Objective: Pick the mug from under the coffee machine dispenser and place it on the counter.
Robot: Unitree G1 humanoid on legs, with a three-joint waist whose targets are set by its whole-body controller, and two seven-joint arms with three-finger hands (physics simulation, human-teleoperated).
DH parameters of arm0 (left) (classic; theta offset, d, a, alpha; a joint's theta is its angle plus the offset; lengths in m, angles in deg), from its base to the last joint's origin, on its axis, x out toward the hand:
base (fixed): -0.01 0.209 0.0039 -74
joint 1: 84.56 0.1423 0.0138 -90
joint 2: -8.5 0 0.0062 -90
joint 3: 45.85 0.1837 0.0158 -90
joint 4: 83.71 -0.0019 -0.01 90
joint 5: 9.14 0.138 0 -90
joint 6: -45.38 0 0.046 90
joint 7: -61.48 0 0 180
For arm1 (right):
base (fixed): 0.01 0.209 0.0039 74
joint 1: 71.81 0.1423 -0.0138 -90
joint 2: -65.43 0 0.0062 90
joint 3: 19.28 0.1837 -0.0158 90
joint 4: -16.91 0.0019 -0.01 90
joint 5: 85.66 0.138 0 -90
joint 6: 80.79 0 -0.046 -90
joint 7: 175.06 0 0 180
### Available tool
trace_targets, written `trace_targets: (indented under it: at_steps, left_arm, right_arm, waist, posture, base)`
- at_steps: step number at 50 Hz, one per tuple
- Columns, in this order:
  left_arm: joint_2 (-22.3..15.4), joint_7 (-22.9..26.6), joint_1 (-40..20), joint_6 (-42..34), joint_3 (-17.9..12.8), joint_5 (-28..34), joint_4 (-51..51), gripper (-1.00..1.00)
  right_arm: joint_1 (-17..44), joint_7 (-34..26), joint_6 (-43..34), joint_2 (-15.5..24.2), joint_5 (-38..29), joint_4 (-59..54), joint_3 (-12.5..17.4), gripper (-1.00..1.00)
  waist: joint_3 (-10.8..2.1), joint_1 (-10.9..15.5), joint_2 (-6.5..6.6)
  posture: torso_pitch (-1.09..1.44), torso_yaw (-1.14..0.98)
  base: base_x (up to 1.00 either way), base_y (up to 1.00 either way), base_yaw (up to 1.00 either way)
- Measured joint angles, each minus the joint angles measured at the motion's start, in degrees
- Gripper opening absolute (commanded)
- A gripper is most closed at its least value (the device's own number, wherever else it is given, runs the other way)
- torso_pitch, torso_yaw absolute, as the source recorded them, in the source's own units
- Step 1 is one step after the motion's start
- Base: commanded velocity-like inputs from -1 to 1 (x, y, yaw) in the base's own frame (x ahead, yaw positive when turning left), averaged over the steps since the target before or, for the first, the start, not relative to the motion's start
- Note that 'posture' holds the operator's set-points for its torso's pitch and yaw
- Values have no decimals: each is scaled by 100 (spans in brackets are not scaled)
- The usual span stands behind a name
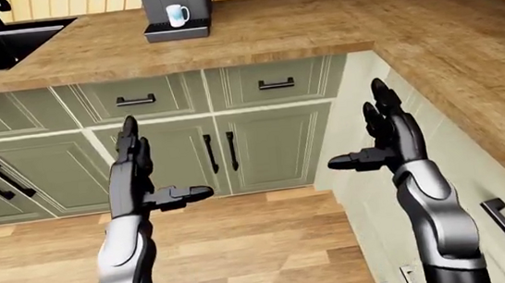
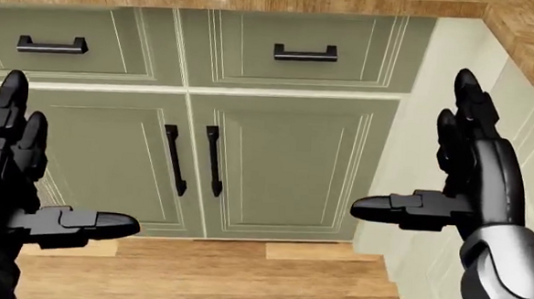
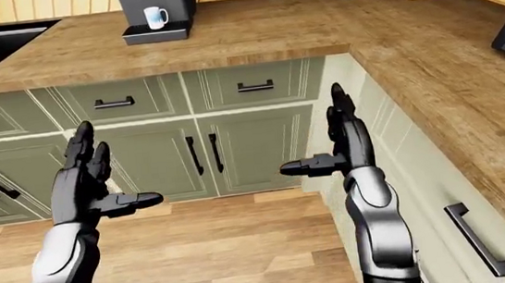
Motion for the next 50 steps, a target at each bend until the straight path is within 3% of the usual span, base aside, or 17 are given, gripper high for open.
trace_targets:
  at_steps: [20,39,50]
  left_arm:
    - [-552,-196,-626,-804,-527,-438,412,100]
    - [-1199,-389,-1172,-1476,-1009,-912,712,100]
    - [-1415,-460,-1274,-1672,-1103,-1105,719,100]
  right_arm:
    - [857,89,-439,700,405,-204,429,100]
    - [1259,167,-538,1136,530,-455,529,100]
    - [1345,85,-600,1235,551,-340,529,100]
  waist:
    - [20,-2,13]
    - [65,-8,34]
    - [94,-16,57]
  posture:
    - [0,0]
    - [0,0]
    - [0,0]
  base:
    - [0,0,0]
    - [0,0,0]
    - [7,0,0]
